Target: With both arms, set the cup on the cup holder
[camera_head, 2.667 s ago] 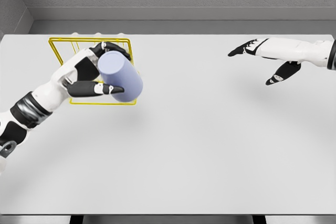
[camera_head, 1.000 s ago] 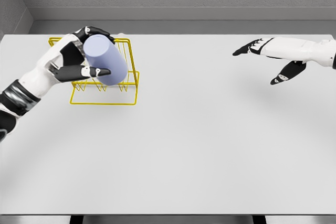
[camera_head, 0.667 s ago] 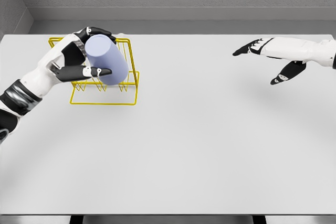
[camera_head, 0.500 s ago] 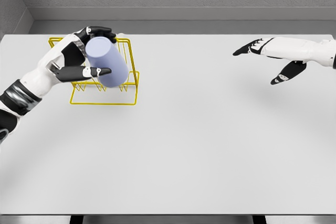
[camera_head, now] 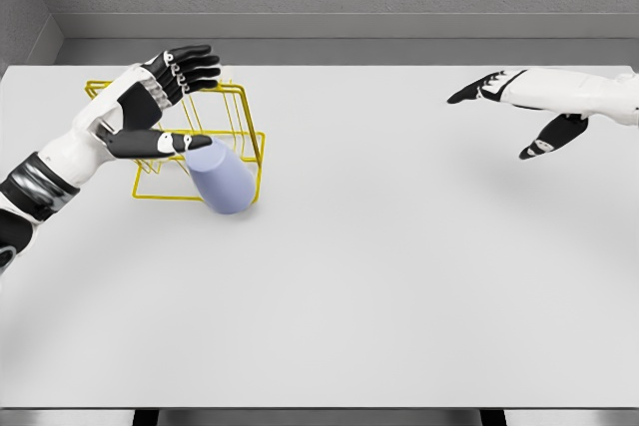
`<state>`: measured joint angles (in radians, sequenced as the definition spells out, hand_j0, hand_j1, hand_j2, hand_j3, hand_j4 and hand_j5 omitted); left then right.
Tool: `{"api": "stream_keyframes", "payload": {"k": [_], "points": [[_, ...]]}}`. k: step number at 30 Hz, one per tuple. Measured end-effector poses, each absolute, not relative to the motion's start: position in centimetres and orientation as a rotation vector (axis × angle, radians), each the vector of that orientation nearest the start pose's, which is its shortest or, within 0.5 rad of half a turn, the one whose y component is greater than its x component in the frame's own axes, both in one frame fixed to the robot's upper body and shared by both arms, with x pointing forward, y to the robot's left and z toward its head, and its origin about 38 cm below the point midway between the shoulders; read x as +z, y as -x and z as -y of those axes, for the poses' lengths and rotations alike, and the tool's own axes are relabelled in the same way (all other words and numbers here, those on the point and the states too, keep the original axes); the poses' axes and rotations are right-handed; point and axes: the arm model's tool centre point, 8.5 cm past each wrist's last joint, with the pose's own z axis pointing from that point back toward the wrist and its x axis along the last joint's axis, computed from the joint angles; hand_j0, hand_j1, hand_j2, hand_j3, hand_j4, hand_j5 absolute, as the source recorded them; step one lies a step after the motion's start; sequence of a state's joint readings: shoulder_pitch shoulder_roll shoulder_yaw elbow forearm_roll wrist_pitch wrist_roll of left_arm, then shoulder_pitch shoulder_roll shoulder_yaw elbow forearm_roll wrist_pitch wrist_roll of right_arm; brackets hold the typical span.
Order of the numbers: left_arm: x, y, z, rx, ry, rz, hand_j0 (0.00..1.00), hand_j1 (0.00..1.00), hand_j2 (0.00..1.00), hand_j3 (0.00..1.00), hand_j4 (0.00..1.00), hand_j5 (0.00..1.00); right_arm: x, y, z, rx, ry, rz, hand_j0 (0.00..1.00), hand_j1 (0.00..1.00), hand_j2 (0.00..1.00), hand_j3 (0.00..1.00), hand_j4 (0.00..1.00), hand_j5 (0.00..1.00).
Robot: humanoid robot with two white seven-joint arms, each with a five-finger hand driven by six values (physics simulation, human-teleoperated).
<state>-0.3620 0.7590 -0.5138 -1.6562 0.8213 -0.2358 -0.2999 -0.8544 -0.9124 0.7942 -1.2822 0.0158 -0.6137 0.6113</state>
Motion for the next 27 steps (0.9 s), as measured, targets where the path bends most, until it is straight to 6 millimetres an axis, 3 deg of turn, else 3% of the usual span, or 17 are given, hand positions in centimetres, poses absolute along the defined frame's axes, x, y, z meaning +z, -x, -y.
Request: {"api": "stream_keyframes", "payload": {"k": [20,24,27], "points": [[21.8,-39.2,-27.5,-0.666,0.585,1.799,1.00,1.00,1.00,1.00,1.00,1.00,26.0,-45.8,34.4,1.914,0.240,1.432,1.00,1.00,1.00,1.00,1.00,1.00],[22.3,-37.6,-26.8,-0.790,0.674,1.829,1.00,1.00,1.00,1.00,1.00,1.00,26.0,-45.8,34.4,1.913,0.240,1.433,1.00,1.00,1.00,1.00,1.00,1.00],[22.2,-35.5,-27.4,-0.931,0.724,1.875,1.00,1.00,1.00,1.00,1.00,1.00,26.0,-45.8,34.5,1.912,0.240,1.432,1.00,1.00,1.00,1.00,1.00,1.00]]}}
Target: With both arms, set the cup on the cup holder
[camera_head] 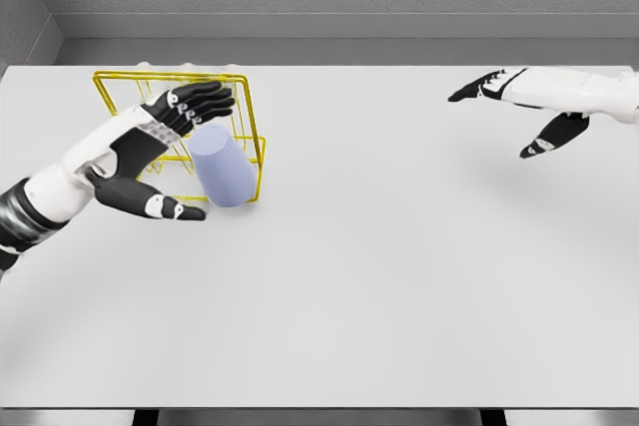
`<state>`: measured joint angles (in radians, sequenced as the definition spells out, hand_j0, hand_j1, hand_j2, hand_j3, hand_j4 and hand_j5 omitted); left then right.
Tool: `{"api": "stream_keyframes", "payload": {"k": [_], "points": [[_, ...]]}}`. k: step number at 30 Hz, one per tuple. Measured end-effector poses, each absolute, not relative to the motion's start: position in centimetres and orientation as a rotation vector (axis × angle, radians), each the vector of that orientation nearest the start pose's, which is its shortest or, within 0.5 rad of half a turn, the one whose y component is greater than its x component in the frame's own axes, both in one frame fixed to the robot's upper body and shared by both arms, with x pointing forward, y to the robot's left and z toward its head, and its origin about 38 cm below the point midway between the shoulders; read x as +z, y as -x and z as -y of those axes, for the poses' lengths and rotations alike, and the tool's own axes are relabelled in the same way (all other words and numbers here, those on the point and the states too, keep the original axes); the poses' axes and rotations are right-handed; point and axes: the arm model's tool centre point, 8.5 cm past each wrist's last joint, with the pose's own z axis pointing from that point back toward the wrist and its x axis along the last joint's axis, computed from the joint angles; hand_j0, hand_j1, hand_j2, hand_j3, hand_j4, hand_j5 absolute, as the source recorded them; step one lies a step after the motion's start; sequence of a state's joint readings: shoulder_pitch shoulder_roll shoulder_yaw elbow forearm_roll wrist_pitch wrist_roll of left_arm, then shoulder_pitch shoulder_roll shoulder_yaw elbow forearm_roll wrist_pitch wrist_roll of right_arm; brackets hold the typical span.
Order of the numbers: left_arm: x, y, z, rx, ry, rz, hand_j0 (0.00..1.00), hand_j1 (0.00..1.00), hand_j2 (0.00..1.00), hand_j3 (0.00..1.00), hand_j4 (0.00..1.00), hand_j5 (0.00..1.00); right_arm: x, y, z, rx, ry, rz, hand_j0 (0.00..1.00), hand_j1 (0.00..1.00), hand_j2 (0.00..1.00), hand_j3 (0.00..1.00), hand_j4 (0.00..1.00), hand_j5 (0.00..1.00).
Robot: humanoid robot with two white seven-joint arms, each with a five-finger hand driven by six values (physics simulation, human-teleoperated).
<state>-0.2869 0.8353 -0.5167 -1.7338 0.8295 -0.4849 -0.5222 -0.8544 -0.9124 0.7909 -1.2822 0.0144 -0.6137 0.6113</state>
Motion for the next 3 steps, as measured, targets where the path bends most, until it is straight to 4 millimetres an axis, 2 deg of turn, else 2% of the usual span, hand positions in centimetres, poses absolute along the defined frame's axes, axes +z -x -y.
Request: {"api": "stream_keyframes", "payload": {"k": [3], "points": [[22.06,-34.15,-28.47,-1.104,0.676,1.870,1.00,1.00,1.00,1.00,1.00,1.00,26.09,-45.81,34.50,1.912,0.242,1.432,1.00,1.00,1.00,1.00,1.00,1.00]]}}
